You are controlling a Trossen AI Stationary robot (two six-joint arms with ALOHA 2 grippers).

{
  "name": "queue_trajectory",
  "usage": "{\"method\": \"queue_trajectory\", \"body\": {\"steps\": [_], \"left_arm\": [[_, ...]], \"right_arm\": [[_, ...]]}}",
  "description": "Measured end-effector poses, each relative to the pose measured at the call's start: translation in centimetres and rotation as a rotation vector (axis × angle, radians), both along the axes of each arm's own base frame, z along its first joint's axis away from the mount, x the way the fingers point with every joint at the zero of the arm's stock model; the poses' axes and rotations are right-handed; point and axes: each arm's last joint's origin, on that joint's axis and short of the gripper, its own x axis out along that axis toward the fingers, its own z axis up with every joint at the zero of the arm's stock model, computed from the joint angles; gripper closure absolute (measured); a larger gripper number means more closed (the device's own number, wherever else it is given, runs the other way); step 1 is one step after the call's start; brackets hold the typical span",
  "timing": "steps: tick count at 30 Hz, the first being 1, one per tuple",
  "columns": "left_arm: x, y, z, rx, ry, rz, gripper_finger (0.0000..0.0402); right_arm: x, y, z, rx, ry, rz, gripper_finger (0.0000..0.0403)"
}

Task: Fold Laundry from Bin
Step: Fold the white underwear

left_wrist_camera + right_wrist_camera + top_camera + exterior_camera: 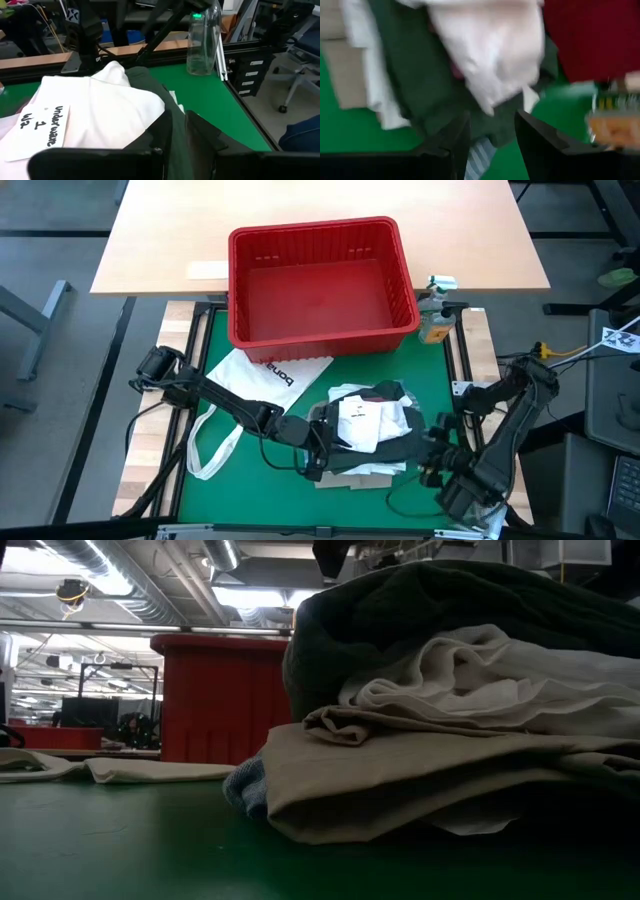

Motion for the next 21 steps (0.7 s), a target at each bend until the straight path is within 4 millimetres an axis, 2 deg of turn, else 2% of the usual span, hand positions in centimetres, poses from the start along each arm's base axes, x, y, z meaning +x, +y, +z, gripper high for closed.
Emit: {"method": "queue_trajectory", "body": {"steps": [4, 8, 16, 21], "left_arm": [[0.0, 0.0, 0.0, 0.000, -0.001, 0.000, 0.0354], [0.0, 0.0, 0.0, 0.000, 0.000, 0.001, 0.0354], [0.0, 0.0, 0.0, 0.000, 0.000, 0.001, 0.0354], [0.0, 0.0, 0.0, 0.001, 0.000, 0.001, 0.0354]], "right_arm": [[-1.7, -2.2, -0.5, 0.062, -0.062, -0.132, 0.0249], [-2.5, -3.4, -1.3, 0.125, -0.118, -0.141, 0.0249], [-2.8, -3.8, -5.6, 0.174, -0.085, -0.083, 0.0249], [-2.8, -4.0, -6.5, 0.125, -0.119, -0.035, 0.0249]]}}
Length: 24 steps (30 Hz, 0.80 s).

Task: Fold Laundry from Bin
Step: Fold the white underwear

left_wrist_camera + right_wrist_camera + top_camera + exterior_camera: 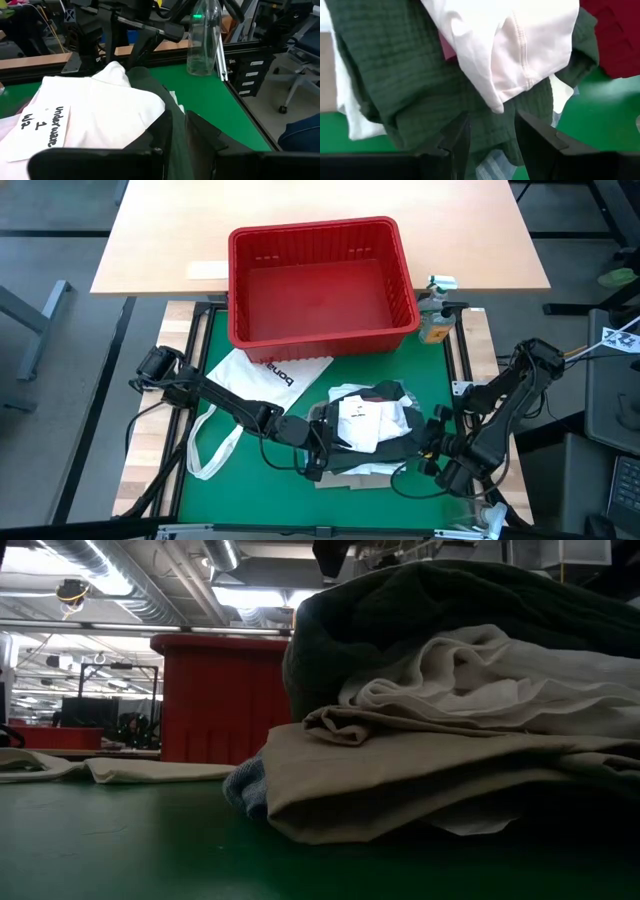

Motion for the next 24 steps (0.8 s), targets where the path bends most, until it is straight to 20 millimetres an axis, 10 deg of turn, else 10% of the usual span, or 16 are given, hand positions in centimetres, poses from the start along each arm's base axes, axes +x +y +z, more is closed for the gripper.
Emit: {"method": "queue_trajectory", "body": {"steps": [24], "left_arm": [[0.0, 0.0, 0.0, 0.001, 0.000, 0.003, 0.0354]], "right_arm": [[0.4, -0.4, -2.0, -0.036, -0.087, -0.001, 0.0260]]}}
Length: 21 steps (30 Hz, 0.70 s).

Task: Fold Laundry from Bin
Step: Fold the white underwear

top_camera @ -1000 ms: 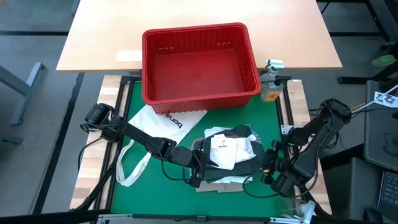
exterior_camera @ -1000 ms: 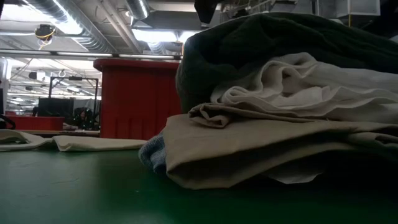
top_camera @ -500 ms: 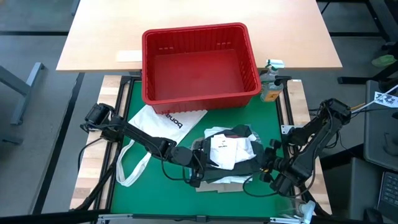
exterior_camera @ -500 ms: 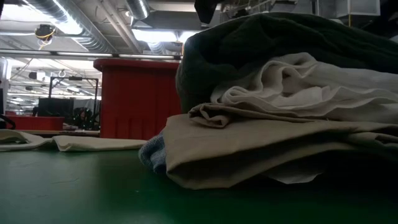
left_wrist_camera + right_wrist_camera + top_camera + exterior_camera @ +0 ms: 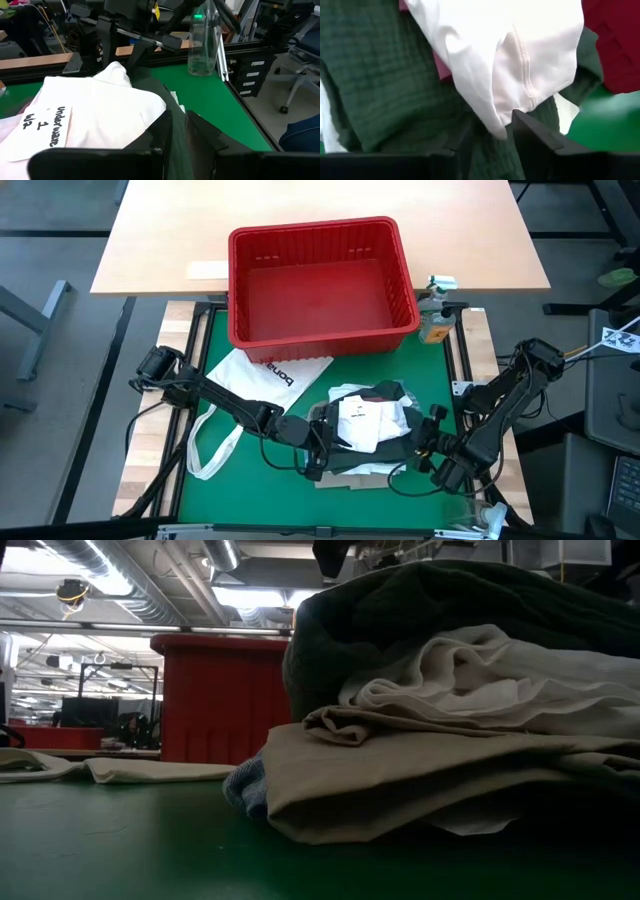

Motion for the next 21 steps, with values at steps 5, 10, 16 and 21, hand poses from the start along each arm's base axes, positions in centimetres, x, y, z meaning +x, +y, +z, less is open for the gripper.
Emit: {"method": "queue_trajectory", "body": {"steps": [5, 10, 16, 21], "left_arm": [[0.0, 0.0, 0.0, 0.000, 0.000, 0.000, 0.0354], [0.0, 0.0, 0.0, 0.000, 0.000, 0.000, 0.0353], [0.0, 0.0, 0.0, 0.001, 0.000, 0.001, 0.0353], [0.1, 0.4, 0.0, 0.011, -0.004, 0.042, 0.0354]], "right_arm": [[0.0, 0.0, 0.0, -0.010, 0.026, 0.025, 0.0322], [-0.2, 0.1, -0.1, 0.026, 0.077, 0.027, 0.0393], [-0.1, 0.2, 0.8, 0.023, 0.096, 0.031, 0.0379], [0.1, 0.4, 3.2, -0.020, 0.094, 0.062, 0.0396]]}}
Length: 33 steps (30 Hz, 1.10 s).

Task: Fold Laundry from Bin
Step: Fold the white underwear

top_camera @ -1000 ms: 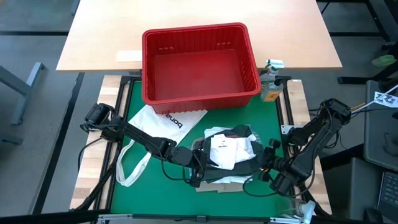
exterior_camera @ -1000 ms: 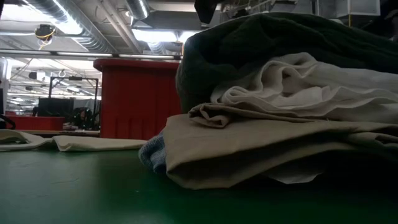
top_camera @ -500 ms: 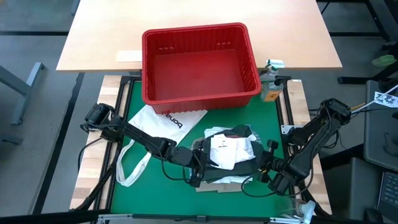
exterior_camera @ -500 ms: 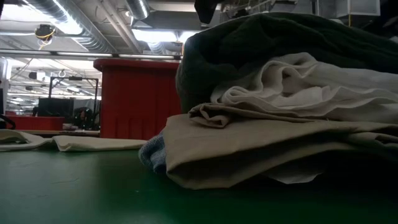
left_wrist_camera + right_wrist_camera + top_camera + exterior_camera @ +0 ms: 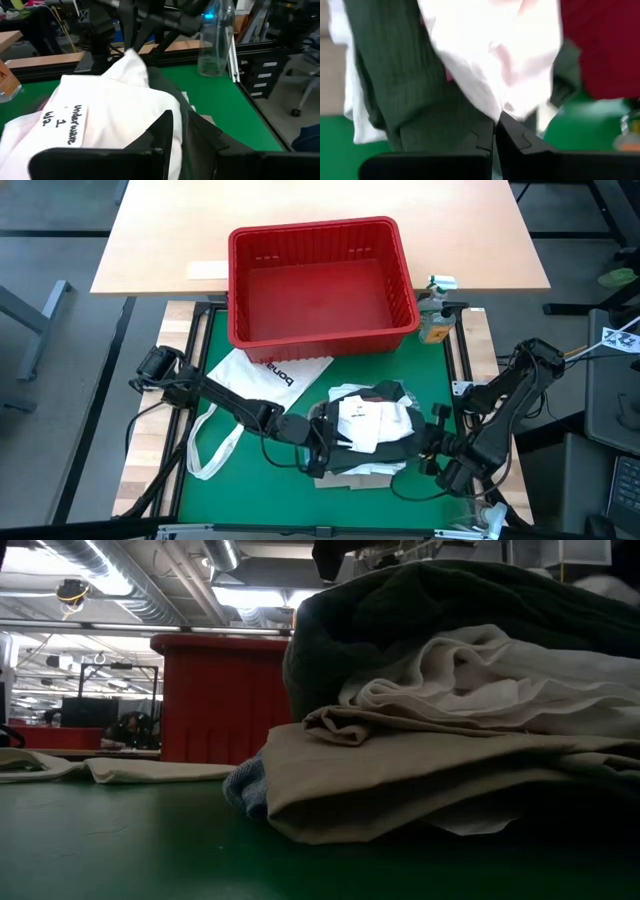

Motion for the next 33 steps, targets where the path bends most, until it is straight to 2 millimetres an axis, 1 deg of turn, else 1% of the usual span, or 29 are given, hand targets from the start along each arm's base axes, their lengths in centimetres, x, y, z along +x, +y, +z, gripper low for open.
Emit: {"method": "queue_trajectory", "body": {"steps": [5, 11, 14, 16, 22, 25, 28, 30, 33], "left_arm": [[0.2, 0.6, 0.0, 0.000, 0.001, 0.016, 0.0354], [0.5, 1.5, -0.1, -0.002, 0.008, 0.041, 0.0354], [0.6, 1.8, -0.1, -0.003, 0.009, 0.050, 0.0354], [0.6, 2.0, -0.1, -0.003, 0.009, 0.053, 0.0354], [0.6, 2.1, -0.2, 0.002, 0.018, 0.061, 0.0354], [0.6, 2.1, -0.2, 0.045, 0.018, 0.086, 0.0354], [0.2, 1.9, 0.3, 0.114, 0.007, 0.119, 0.0354], [-0.5, 1.6, 0.9, 0.153, 0.024, 0.123, 0.0354], [-1.4, 1.1, 1.7, 0.159, 0.043, 0.102, 0.0354]], "right_arm": [[0.6, 0.4, 2.4, -0.076, -0.084, 0.080, 0.0388], [2.1, 0.1, 4.5, -0.166, -0.164, 0.127, 0.0398], [3.6, -0.1, 5.0, -0.208, -0.232, 0.141, 0.0393], [4.8, -0.2, 5.2, -0.221, -0.248, 0.175, 0.0393], [8.9, -0.4, 6.0, -0.187, -0.303, 0.329, 0.0399], [10.4, -0.4, 5.9, -0.163, -0.313, 0.412, 0.0396], [11.6, -0.7, 5.1, -0.120, -0.276, 0.461, 0.0395], [12.3, -0.8, 4.4, -0.094, -0.242, 0.483, 0.0396], [12.9, -0.7, 3.6, -0.092, -0.223, 0.487, 0.0397]]}}
